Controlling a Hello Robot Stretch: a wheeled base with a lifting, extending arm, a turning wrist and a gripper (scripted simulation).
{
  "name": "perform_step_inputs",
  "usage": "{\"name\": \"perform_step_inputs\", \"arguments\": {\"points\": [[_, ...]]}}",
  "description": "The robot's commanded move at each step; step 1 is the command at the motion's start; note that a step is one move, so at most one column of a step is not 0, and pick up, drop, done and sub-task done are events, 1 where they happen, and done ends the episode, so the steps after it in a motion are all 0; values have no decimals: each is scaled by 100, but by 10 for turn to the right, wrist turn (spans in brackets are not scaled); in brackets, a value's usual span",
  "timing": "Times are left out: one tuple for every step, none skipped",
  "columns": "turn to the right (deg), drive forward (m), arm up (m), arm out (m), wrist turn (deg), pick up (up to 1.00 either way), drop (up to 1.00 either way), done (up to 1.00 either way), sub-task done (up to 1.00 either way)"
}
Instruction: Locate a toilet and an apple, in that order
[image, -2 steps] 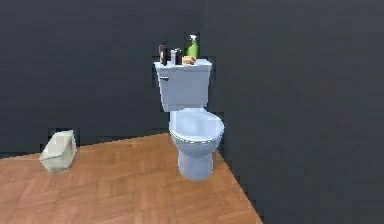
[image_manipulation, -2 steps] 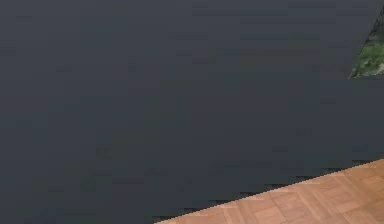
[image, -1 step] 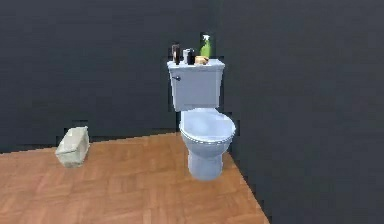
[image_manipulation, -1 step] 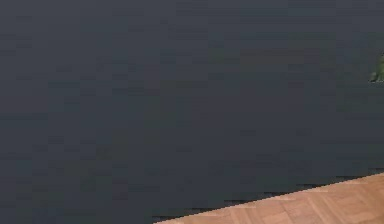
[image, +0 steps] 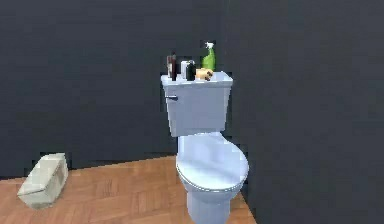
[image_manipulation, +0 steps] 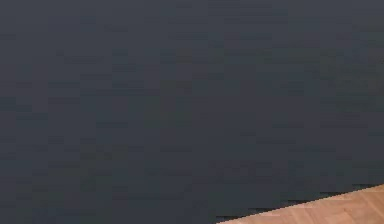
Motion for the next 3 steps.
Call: {"name": "perform_step_inputs", "arguments": {"points": [[0, 0, 0, 0, 0, 0, 0, 0, 100], [-450, 0, 0, 0, 0, 0, 0, 0, 0], [-450, 0, 0, 0, 0, 0, 0, 0, 0]]}}
